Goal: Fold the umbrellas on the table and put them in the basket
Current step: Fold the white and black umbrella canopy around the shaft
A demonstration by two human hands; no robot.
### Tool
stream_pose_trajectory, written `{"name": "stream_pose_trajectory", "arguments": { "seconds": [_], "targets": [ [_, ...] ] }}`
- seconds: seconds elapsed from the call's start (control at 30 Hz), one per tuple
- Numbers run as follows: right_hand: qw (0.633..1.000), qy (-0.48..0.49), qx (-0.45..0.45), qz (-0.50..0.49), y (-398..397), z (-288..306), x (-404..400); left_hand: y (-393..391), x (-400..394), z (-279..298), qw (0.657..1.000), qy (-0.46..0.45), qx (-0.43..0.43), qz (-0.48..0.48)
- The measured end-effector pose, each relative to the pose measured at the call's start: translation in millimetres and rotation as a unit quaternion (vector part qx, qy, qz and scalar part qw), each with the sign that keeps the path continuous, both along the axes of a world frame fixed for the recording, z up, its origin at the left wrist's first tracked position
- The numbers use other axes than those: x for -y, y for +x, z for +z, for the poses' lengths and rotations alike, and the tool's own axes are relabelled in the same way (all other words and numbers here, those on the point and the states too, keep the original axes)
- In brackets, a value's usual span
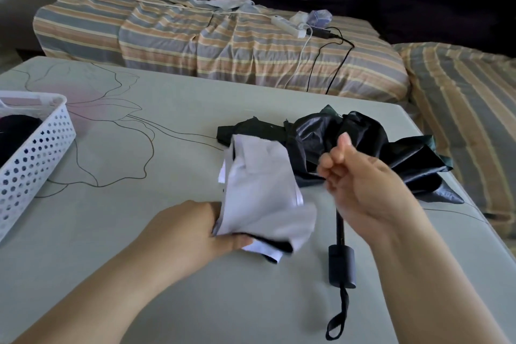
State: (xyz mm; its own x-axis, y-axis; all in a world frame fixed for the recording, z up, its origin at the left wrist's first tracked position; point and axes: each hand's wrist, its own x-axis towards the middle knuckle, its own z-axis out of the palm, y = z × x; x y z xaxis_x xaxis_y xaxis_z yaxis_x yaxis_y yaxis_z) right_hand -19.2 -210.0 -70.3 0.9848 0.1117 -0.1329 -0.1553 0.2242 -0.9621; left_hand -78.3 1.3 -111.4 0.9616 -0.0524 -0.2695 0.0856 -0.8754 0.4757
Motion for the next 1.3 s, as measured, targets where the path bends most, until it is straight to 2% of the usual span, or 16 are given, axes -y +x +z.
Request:
{"name": "stream_pose_trajectory", "arguments": {
  "seconds": [0.07, 0.1, 0.13, 0.2, 0.23, 0.27, 0.4, 0.57, 0.67, 0.83, 0.93, 1.0, 1.07, 1.13, 1.23, 1.3],
  "targets": [
    [0.992, -0.074, 0.091, -0.037, 1.8, -0.5, 11.0, -3.4, 3.7, -2.5, 0.999, -0.021, -0.039, -0.019],
    [0.982, -0.111, 0.152, -0.010, 0.4, 0.5, 18.6, -4.6, 4.5, -2.3, 0.997, -0.049, -0.061, -0.016],
    [0.968, -0.136, 0.199, 0.062, -2.6, 3.6, 24.5, -5.0, 4.1, -1.4, 0.993, -0.085, -0.082, -0.010],
    [0.918, -0.230, 0.223, 0.236, -9.3, 7.7, 34.2, -2.8, 0.1, 1.7, 0.983, -0.146, -0.110, -0.002],
    [0.885, -0.294, 0.218, 0.287, -11.4, 6.8, 36.3, -1.4, -2.4, 3.7, 0.980, -0.161, -0.117, -0.007],
    [0.867, -0.338, 0.214, 0.297, -13.3, 5.1, 35.1, -0.1, -4.0, 5.7, 0.978, -0.171, -0.122, -0.014],
    [0.864, -0.376, 0.249, 0.223, -16.6, 1.1, 14.2, 0.8, -1.3, 12.9, 0.970, -0.197, -0.143, -0.020],
    [0.858, -0.383, 0.278, 0.200, -14.3, -1.4, 4.9, -1.4, -2.3, 11.6, 0.970, -0.168, -0.171, -0.033],
    [0.858, -0.390, 0.299, 0.148, -14.9, -8.9, -5.4, -1.0, -0.4, 15.2, 0.971, -0.162, -0.174, -0.038],
    [0.774, -0.457, 0.438, 0.014, -11.8, -7.2, -16.4, -8.5, 11.5, 30.2, 0.978, -0.119, -0.150, -0.083],
    [0.724, -0.496, 0.480, 0.013, -11.0, 0.3, -14.4, -16.3, 22.1, 40.0, 0.982, -0.085, -0.107, -0.132],
    [0.699, -0.550, 0.454, 0.057, -9.1, 0.0, -15.6, -22.2, 25.9, 41.1, 0.984, -0.046, -0.066, -0.162],
    [0.700, -0.609, 0.353, 0.119, -7.3, -1.5, -18.5, -25.5, 25.4, 31.7, 0.986, -0.019, -0.028, -0.165],
    [0.721, -0.624, 0.273, 0.125, -5.5, -2.9, -18.1, -27.0, 23.9, 23.5, 0.992, 0.007, 0.003, -0.130],
    [0.746, -0.615, 0.240, 0.083, -5.8, -7.7, -17.6, -25.3, 24.6, 22.4, 0.997, -0.014, -0.003, -0.073],
    [0.792, -0.571, 0.215, 0.040, -4.8, -13.2, -15.5, -23.6, 25.8, 23.4, 0.996, -0.059, -0.035, -0.048]
  ]
}}
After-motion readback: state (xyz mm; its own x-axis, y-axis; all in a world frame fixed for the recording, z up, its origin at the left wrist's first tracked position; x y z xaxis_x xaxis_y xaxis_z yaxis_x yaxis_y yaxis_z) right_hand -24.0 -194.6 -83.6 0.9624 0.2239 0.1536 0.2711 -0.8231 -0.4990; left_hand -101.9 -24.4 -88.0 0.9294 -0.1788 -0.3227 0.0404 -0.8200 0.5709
